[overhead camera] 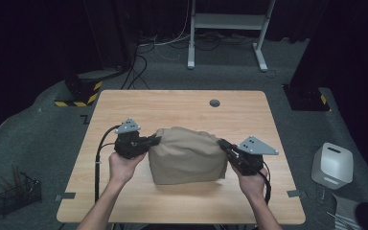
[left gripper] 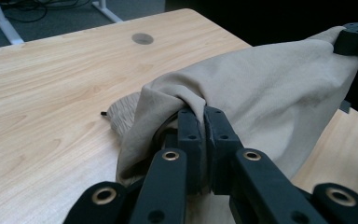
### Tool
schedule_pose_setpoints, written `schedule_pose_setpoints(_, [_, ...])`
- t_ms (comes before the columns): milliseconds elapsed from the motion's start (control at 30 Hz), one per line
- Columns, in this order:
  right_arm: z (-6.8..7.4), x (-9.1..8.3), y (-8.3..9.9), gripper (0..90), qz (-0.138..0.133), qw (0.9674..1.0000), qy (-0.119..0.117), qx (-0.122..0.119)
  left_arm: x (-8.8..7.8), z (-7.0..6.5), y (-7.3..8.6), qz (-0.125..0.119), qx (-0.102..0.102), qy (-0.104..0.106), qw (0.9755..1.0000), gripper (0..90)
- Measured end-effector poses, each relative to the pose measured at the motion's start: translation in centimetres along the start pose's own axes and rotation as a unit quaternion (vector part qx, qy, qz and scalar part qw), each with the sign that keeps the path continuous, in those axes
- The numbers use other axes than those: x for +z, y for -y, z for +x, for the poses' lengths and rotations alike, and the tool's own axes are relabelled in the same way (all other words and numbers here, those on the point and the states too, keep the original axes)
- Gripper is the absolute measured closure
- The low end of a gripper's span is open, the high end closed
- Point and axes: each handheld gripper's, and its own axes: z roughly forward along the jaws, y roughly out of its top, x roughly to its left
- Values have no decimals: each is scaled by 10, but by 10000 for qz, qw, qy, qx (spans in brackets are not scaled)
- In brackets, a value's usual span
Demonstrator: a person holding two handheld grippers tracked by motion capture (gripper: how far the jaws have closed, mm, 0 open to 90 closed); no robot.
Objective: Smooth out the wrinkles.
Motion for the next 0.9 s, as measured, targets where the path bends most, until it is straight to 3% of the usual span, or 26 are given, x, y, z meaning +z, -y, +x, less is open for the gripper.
schedule_pose_setpoints(200, [-7,13,2,883,101,9999,24,125,13,8,-1,107,-52,-91,9999,863])
schedule_pose_setpoints(467, [-17,25,2,884,154,9996,-12,234,21,15,-1,140,-130,-105,9998,864])
schedule_pose_setpoints(700, [-24,36,3,884,192,9993,-28,315,31,22,-4,110,-186,-249,9995,864])
schedule_pose_setpoints(900, [-32,39,4,885,209,9989,24,423,39,21,-10,136,-68,-295,9995,865])
